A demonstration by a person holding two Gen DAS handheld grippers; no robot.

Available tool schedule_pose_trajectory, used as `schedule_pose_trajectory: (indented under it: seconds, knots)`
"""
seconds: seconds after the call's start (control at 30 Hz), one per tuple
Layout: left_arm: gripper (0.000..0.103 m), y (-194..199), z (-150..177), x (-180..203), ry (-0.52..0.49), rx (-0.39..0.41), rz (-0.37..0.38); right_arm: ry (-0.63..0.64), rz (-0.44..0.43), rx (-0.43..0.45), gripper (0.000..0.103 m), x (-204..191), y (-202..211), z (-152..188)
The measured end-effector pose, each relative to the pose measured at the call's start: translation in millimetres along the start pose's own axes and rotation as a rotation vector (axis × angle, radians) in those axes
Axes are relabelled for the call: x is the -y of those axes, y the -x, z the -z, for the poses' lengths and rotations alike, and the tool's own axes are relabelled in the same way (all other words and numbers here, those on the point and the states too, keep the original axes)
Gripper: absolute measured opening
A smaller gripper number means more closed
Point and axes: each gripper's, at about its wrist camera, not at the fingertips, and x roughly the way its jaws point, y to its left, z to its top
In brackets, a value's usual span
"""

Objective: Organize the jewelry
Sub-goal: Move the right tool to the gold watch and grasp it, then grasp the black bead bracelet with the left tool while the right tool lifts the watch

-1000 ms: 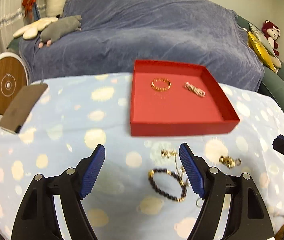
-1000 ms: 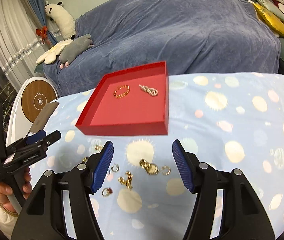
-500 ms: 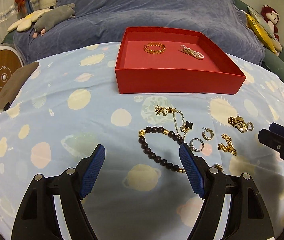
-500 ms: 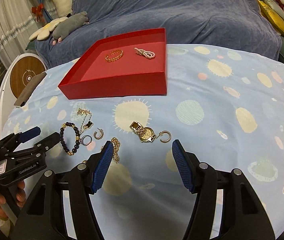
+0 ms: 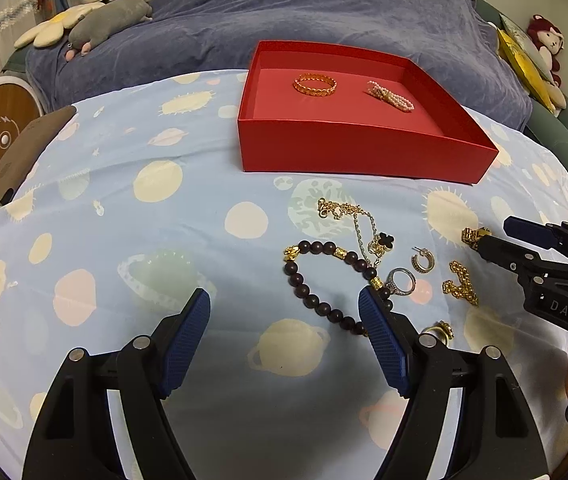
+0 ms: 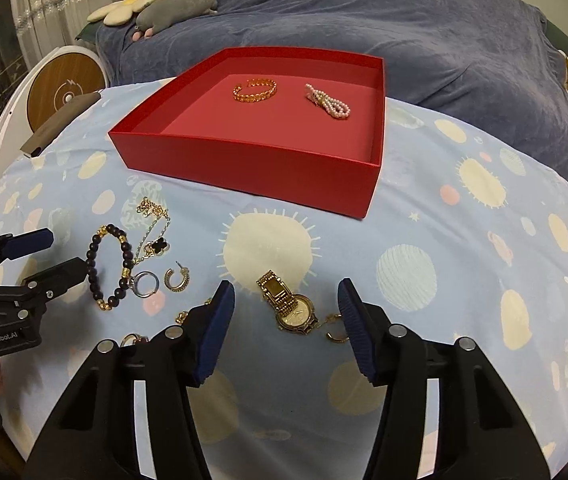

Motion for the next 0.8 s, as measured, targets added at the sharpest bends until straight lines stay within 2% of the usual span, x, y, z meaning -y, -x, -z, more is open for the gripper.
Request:
schedule_pose_trajectory:
  seconds: [0.2, 0.3, 0.37, 0.43, 0.7, 0.8]
  knots:
    - [0.074, -2, 0, -2, 0.009, -0.008, 0.004, 0.088, 0.005, -0.038, 0.044, -6, -11, 4]
    - [0.074, -2, 0, -1, 0.018, -0.012, 0.016, 0.078, -0.002, -0.042, 0.042, -3, -11, 4]
    - [0.074, -2, 0, 0, 0.019, -0.012, 0.02, 0.061, 0.002, -0.046, 0.03, 0, -10, 4]
    - [0.074, -2, 0, 2, 0.011, -0.008, 0.017, 0.053, -0.005, -0.065, 0.022, 0, -7, 6]
    - [0.074, -5, 0, 3, 0.013, -0.015, 0.025, 0.039, -0.009, -0.103, 0.022, -18, 6, 19]
    - [0.074, -7, -1, 3, 0.016, -0.017, 0.033, -0.002, -0.05, -0.086, 0.022, -14, 14, 17]
